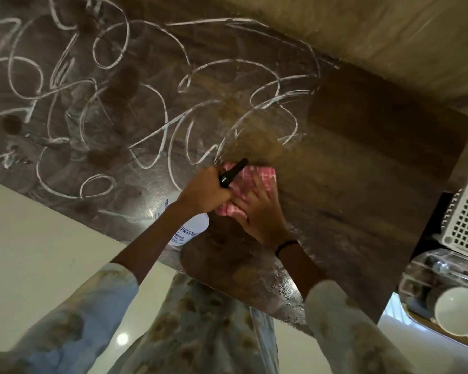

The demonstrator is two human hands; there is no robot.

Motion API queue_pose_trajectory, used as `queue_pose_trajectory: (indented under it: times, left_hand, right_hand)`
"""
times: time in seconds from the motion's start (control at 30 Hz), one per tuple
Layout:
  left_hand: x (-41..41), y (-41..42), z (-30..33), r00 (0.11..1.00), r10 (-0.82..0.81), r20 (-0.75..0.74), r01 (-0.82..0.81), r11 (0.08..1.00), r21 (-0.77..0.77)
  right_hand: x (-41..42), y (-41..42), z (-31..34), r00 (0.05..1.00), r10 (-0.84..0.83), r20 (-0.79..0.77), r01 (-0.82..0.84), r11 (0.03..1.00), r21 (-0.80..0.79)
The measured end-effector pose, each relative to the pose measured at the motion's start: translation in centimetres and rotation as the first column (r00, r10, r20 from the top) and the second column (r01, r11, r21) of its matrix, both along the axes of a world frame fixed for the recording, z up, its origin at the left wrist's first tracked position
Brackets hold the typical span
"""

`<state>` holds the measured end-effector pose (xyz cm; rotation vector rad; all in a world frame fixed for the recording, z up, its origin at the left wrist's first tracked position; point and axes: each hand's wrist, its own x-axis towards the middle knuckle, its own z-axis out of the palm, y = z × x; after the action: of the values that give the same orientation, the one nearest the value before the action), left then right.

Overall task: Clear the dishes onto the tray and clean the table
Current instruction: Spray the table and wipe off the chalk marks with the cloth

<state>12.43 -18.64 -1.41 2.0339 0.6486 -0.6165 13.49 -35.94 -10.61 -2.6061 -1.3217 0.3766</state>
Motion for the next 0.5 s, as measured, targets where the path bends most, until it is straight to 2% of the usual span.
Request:
queue_pose_trajectory:
  times: [0.07, 0.27, 0.5]
  left_hand:
    - [1.2, -0.6, 0.0, 1.0, -0.005, -0.009, 0.005, 1.0, -0.028]
    - [5.6, -3.3, -0.1, 0.993, -0.115, -0.04, 0.115, 0.993, -0.005]
    - [8.6, -3.7, -1.0, 0.988, -0.132, -0.075, 0.133, 0.991, 0.008]
  right_hand:
    - [0.4, -3.3, -0.2, 0.999, 0.025, 0.034, -0.023, 0.999, -0.047]
    - [5.6, -8.3, 0.6, 0.951, -0.298, 0.079, 0.307, 0.937, -0.169]
    - [9.0, -9.5, 0.5, 0.946, -0.309, 0.098, 0.322, 0.927, -0.191]
